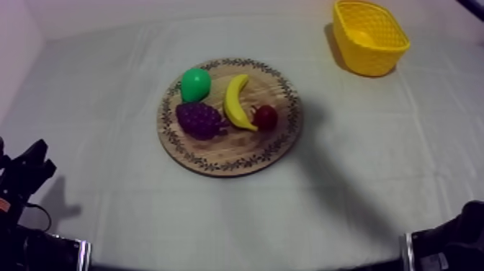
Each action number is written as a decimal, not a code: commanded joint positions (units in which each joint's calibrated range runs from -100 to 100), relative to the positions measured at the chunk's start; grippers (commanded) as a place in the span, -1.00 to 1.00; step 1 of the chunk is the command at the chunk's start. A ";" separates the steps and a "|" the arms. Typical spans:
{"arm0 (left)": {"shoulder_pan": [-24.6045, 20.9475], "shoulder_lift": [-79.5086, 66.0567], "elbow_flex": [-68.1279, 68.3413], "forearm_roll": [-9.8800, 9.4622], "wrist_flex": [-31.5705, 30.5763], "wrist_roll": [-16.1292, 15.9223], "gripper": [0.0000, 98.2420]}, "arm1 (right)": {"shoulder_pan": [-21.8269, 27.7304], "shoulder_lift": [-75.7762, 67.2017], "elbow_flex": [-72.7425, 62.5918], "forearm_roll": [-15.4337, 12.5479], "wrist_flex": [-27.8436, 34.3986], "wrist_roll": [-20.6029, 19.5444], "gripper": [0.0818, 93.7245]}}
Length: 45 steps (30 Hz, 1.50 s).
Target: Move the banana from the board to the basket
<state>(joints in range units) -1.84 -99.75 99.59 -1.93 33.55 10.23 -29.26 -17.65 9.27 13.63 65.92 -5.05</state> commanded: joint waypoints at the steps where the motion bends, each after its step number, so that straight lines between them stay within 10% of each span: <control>1: -0.01 0.00 -0.04 0.00 0.00 0.01 -1.00 | -0.82 1.15 -1.23 0.00 0.44 -0.39 -0.99; 31: -0.01 0.00 -0.04 0.00 0.00 0.00 -1.00 | -7.24 22.09 -23.69 3.88 25.02 -15.86 -0.99; 45: -0.01 0.00 -0.04 0.00 0.00 0.00 -1.00 | -8.36 24.28 -27.44 4.84 30.69 -15.10 -0.92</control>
<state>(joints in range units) -1.84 -99.75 99.59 -1.93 33.52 10.23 -37.53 6.55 -18.13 18.44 96.70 -20.16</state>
